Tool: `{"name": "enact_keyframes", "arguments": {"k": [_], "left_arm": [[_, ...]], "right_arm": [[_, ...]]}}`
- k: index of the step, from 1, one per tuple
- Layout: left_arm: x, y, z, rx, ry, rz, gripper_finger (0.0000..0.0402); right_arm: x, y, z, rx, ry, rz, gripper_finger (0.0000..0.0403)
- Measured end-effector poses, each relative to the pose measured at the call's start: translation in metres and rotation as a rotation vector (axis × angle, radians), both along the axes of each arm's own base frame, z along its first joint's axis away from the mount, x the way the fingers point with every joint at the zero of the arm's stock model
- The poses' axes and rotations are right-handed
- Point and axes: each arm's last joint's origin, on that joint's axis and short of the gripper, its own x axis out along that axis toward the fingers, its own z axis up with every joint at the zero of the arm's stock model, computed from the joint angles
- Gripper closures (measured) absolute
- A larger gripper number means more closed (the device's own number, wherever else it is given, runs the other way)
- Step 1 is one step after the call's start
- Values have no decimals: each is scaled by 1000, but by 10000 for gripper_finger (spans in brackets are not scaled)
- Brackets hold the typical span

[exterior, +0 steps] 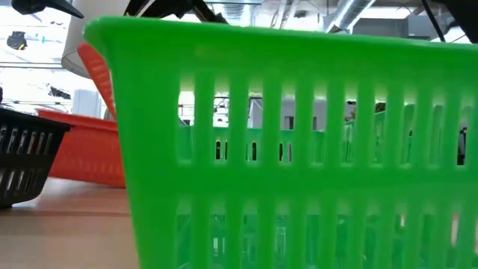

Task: Stack baskets by color
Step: Stack the bottom right orange bin on the orange bins

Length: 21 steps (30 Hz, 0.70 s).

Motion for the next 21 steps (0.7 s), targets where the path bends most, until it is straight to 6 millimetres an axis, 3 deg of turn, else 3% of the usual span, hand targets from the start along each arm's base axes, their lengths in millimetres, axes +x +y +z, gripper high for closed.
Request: {"name": "enact_keyframes", "arguments": {"k": [7,21], "left_arm": [[0,0,0,4,3,-5,150],[0,0,0,11,9,-22,150]], "right_arm": [[-2,1,1,-12,8,-21,386],[-1,-4,1,-6,13,-23,307]]}}
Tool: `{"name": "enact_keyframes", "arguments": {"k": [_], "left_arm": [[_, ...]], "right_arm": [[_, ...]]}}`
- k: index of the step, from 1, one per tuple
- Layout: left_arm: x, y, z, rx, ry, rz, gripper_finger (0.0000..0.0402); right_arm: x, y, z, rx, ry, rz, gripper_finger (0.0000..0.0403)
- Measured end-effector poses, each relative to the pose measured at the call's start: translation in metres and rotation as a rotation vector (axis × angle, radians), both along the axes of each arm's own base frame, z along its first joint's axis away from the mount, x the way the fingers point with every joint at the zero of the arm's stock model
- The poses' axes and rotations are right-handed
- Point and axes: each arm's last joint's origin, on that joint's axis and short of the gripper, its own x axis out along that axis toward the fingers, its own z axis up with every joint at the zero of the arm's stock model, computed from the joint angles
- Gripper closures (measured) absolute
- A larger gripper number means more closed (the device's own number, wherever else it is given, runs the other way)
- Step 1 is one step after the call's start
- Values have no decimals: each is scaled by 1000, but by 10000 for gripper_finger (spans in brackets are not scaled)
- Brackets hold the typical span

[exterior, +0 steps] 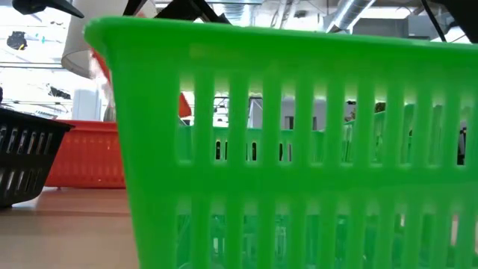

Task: Stack baskets by color
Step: Stack the bottom right orange bin on the orange bins, then stack the bottom green bin on the green bins

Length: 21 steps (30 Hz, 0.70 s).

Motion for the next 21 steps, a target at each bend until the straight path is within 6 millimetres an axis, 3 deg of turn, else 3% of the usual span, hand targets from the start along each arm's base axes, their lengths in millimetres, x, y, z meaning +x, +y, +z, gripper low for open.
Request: {"name": "enact_keyframes", "arguments": {"k": [9,14,18,21], "left_arm": [[0,0,0,3,2,-2,150],[0,0,0,3,2,-3,150],[0,-1,0,-11,0,-27,150],[0,-1,0,-25,-1,-48,150]], "right_arm": [[2,-7,0,-16,-4,2,238],[0,-11,-2,-60,26,32,221],[-10,-16,-5,-38,156,71,224],[-29,-12,5,-19,254,74,230]]}}
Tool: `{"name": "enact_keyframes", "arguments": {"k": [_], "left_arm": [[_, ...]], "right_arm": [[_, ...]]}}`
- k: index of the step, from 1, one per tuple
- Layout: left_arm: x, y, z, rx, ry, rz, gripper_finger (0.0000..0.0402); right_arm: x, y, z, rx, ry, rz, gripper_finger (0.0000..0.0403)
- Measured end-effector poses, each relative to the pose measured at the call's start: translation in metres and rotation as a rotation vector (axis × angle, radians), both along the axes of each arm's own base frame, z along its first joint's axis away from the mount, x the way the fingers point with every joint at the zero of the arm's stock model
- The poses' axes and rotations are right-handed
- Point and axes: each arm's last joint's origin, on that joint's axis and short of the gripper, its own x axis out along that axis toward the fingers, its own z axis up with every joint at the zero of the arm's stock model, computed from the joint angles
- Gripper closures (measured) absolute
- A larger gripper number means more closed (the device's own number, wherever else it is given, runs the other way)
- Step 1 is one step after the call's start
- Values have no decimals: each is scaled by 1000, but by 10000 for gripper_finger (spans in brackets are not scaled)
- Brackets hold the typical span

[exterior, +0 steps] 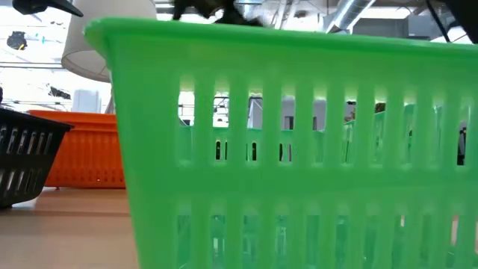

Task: Stack baskets by color
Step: Stack the bottom green bin on the green bins

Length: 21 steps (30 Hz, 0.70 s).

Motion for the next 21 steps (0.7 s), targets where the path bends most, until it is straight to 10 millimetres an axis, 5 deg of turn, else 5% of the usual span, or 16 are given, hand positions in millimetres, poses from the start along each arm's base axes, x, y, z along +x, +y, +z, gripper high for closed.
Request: {"name": "enact_keyframes", "arguments": {"k": [11,21], "left_arm": [[0,0,0,25,14,-29,150],[0,0,0,37,20,-44,150]], "right_arm": [[-73,92,-6,31,345,-151,219],[-84,132,-59,105,326,-272,173]]}}
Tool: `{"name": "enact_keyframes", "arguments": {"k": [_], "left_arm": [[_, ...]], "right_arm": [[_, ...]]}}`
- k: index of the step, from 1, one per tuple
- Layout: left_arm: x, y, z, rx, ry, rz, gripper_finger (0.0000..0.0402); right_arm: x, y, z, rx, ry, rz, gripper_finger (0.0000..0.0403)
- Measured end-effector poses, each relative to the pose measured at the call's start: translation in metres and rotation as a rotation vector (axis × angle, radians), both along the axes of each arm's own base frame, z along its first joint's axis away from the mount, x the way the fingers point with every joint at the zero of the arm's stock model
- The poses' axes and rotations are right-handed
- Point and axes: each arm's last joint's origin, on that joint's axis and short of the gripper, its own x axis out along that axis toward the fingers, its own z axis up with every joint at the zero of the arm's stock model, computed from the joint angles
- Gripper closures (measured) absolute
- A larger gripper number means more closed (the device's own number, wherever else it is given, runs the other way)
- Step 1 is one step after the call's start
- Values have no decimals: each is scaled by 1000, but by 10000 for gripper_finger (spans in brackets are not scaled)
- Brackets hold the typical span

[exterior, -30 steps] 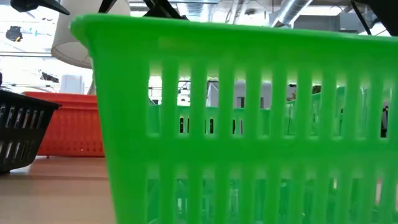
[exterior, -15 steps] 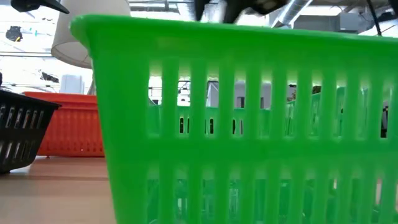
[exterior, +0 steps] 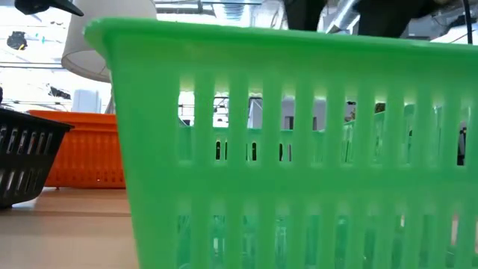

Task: Stack baskets by color
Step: Stack the bottom green bin on the green bins

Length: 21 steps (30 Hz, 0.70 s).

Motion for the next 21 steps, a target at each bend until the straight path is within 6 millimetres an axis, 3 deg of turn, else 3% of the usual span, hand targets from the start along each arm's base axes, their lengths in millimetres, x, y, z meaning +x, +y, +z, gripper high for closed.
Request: {"name": "enact_keyframes", "arguments": {"k": [7,11,21], "left_arm": [[0,0,0,0,0,1,150],[0,0,0,-14,-8,10,150],[0,0,0,-22,-15,29,150]], "right_arm": [[-4,-3,-36,-20,25,4,174],[-3,-2,-40,-12,21,15,195],[-2,-2,-40,17,32,88,371]]}}
